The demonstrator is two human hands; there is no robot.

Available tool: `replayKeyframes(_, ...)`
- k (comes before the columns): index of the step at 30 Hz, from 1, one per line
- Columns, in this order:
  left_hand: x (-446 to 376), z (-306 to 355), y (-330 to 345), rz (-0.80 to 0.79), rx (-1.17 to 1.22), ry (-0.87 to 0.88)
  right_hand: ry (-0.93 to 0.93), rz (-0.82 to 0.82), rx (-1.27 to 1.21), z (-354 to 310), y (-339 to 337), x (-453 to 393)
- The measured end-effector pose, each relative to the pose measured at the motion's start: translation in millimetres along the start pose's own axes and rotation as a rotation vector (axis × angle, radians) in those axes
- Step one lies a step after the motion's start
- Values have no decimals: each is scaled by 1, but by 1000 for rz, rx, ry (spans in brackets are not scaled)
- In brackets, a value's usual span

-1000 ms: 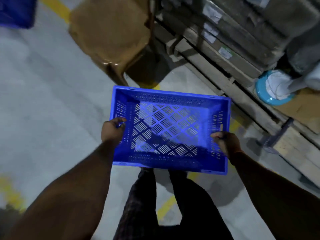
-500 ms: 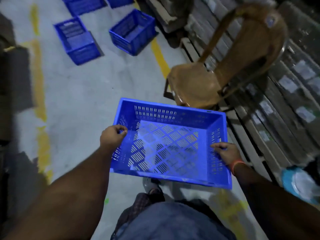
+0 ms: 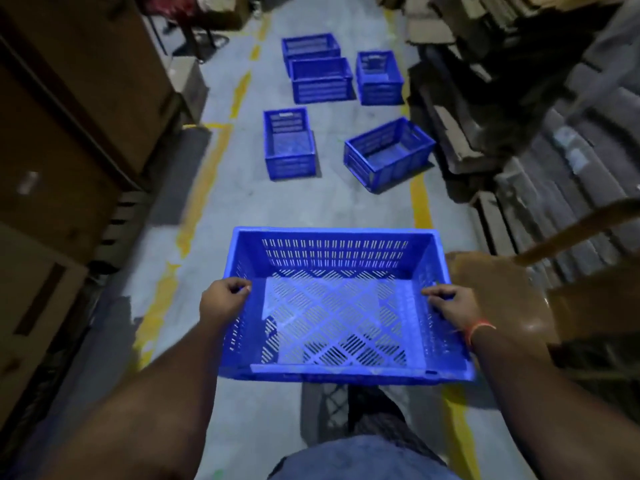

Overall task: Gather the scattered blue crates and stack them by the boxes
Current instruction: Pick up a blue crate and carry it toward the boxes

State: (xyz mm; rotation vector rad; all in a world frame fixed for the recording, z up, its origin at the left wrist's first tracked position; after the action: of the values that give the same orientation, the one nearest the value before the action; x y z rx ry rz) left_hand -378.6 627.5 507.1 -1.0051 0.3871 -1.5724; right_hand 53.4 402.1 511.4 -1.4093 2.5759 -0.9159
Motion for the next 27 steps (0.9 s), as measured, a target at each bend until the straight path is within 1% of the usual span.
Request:
replayKeyframes(3, -45, 19, -1, 17, 48, -75, -51, -103, 37, -26, 16, -85)
replayKeyframes(7, -97, 44, -13, 57, 74, -112, -145, -255, 96, -72, 33, -192)
replayKeyframes(9, -121, 49, -19, 92, 106, -155, -196, -329, 135, -101, 45, -242)
replayKeyframes(12, -149, 51, -30, 162, 165, -213, -258, -389, 173, -155, 73, -311)
replayKeyframes(15, -180, 46, -40, 240, 213, -299, -319, -497, 245, -200, 118, -376)
replayKeyframes(19, -232, 31, -49, 347, 279, -418, -382, -601, 370, -252, 197, -465)
replayKeyframes(24, -290, 25, -63, 443, 379, -565, -432, -705, 460, -326, 295, -530)
replayKeyframes(27, -310, 23, -71, 478, 402, -617, -471, -777, 517, -357, 346, -561)
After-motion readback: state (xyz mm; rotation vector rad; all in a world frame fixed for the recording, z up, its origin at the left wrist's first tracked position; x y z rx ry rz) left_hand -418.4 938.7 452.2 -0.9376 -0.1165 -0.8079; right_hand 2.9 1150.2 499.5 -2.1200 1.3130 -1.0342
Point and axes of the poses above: each hand's wrist, its own x-axis away from the middle knuckle, its own y-axis out of the palm, z = x × y, the point moved 2 cm from there along -x, towards the middle knuckle, and after that the axes turned 9 degrees about -y, right-handed, at the moved point
